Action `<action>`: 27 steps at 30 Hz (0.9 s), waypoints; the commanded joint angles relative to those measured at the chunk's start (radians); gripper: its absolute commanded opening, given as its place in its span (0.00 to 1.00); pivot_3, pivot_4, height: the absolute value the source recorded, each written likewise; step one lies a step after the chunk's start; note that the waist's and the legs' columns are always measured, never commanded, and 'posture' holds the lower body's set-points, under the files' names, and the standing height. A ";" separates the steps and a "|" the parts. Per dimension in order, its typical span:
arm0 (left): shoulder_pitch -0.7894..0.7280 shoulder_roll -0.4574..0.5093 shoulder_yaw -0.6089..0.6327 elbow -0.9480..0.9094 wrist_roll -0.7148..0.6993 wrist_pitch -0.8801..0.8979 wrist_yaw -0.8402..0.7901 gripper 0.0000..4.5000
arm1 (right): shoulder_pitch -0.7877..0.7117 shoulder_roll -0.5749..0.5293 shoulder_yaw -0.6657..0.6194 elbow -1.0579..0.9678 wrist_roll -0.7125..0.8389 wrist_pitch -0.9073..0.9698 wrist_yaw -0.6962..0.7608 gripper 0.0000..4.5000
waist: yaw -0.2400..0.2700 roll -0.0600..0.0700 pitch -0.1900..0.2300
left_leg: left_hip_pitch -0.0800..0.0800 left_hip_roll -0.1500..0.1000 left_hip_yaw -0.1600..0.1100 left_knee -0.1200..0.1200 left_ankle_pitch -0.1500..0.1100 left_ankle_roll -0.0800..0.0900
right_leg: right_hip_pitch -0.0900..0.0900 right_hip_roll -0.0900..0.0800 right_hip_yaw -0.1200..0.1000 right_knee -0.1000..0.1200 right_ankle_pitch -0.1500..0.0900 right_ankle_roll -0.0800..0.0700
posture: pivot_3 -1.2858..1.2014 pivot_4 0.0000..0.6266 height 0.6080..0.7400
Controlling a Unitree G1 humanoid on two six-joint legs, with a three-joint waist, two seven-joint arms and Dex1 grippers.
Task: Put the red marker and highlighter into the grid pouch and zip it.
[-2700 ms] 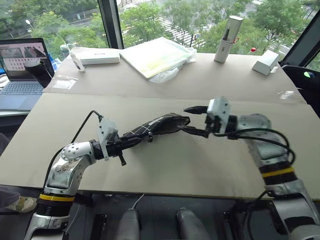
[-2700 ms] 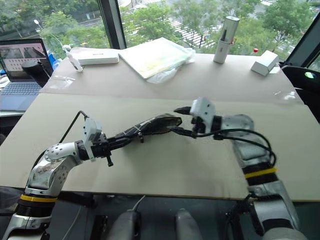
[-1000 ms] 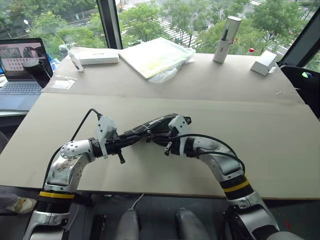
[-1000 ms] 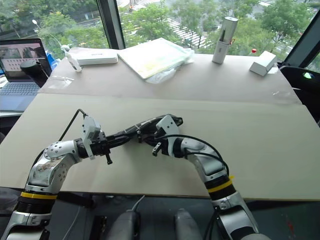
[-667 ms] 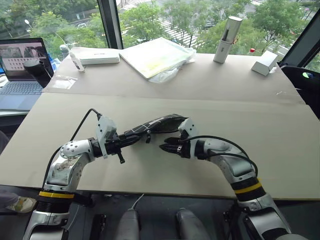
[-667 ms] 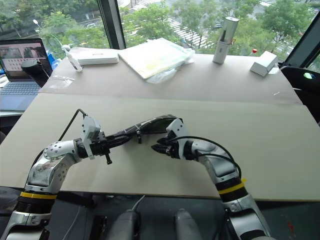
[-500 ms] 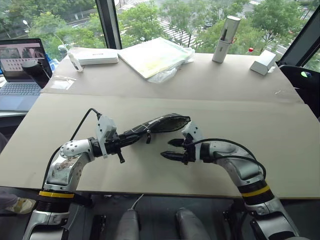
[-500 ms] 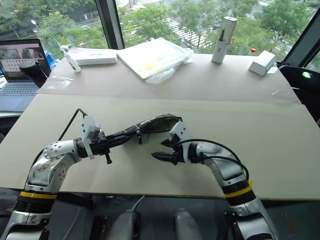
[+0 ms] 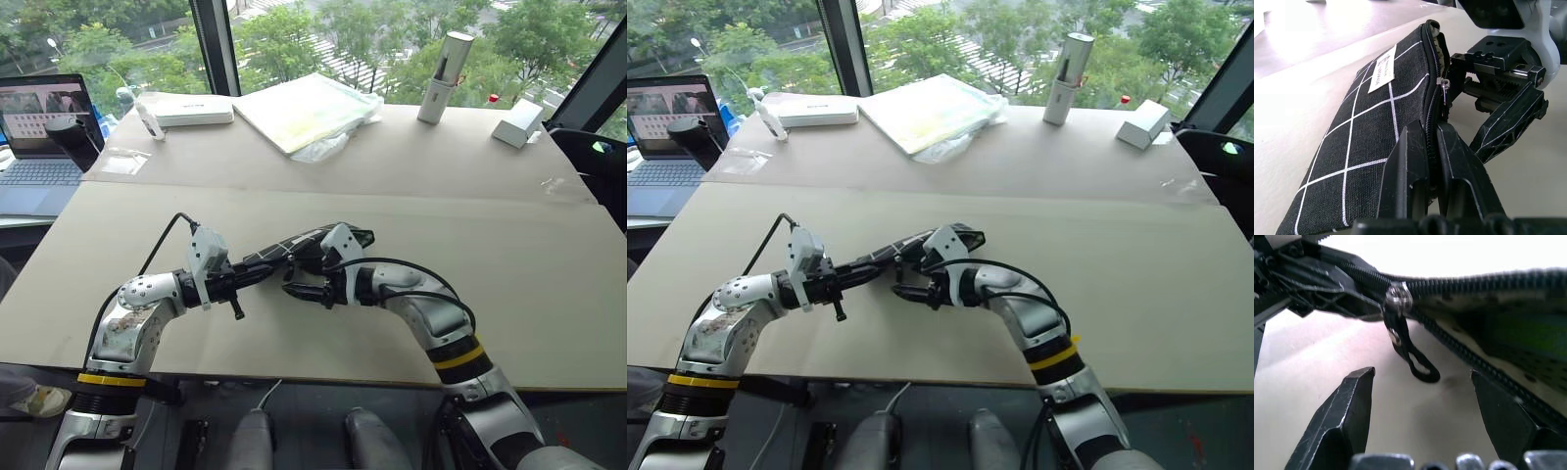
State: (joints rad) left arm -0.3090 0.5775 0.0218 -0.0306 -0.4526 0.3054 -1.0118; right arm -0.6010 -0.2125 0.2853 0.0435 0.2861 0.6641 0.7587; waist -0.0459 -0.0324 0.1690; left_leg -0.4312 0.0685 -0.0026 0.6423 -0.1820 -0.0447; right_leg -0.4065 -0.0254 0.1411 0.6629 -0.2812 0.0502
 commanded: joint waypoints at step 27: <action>-0.010 0.001 0.016 -0.007 0.001 -0.032 -0.009 0.00 | 0.034 -0.343 -0.169 0.042 -0.097 -0.105 -0.008 0.01 | 0.006 -0.001 0.000 | 0.000 -0.001 0.000 0.000 0.000 0.000 | 0.000 -0.001 0.000 -0.002 0.000 0.000 | 0.52 0.24 1.00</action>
State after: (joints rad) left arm -0.3020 0.5762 0.0158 -0.0240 -0.4496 0.3036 -1.0169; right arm -0.5421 -0.5311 0.1768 0.0525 0.2087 0.5866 0.7822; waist -0.0403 -0.0330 0.1693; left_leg -0.4315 0.0676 -0.0021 0.6423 -0.1821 -0.0447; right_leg -0.4060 -0.0264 0.1412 0.6609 -0.2813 0.0504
